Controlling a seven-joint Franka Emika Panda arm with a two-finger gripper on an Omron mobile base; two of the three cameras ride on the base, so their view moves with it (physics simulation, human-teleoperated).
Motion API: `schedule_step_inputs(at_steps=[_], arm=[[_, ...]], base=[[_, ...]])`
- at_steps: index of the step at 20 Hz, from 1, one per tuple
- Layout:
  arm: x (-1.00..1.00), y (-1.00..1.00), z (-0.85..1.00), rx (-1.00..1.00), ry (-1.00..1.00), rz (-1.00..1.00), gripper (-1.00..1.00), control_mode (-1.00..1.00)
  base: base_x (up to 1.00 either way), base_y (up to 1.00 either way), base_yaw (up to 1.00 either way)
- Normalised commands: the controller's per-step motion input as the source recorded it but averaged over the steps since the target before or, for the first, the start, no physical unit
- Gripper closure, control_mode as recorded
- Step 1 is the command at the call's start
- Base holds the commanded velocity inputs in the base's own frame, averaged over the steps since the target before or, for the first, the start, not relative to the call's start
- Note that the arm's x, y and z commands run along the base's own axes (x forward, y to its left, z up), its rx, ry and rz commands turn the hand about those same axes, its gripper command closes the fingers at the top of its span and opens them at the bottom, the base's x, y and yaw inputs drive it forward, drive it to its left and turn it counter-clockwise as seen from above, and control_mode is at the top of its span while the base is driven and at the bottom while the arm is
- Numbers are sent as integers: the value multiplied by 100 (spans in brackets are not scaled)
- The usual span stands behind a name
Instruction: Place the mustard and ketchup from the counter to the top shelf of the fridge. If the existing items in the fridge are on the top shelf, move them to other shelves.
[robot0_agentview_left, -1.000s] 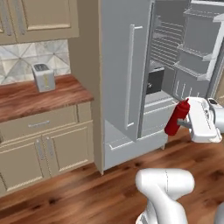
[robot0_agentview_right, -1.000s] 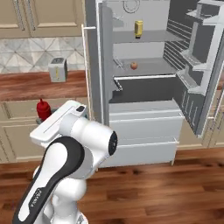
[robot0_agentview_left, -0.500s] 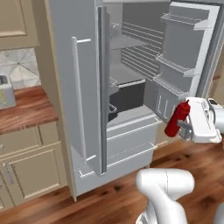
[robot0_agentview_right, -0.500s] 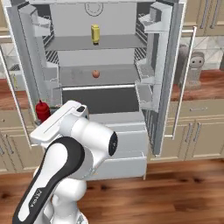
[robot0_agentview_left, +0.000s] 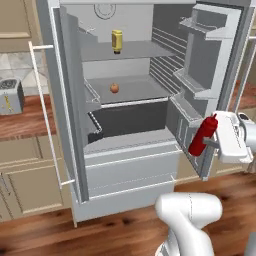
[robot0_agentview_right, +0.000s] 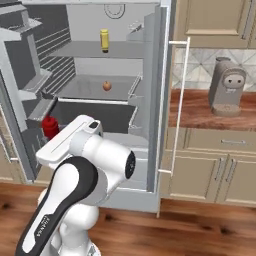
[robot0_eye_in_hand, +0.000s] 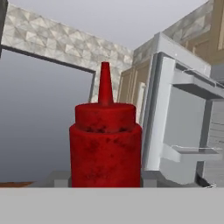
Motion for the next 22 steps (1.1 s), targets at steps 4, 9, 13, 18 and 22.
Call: schedule_step_inputs(at_steps=[4, 9, 13, 18, 22], arm=[[0, 0, 0, 0, 0, 0, 100, 100], [0, 0, 0, 0, 0, 0, 100, 100], [0, 0, 0, 0, 0, 0, 100, 100], [0, 0, 0, 0, 0, 0, 100, 100], [0, 0, 0, 0, 0, 0, 100, 100]], base=[[8, -19, 33], [0, 32, 14], [0, 54, 4], [39, 44, 3], [84, 13, 2]])
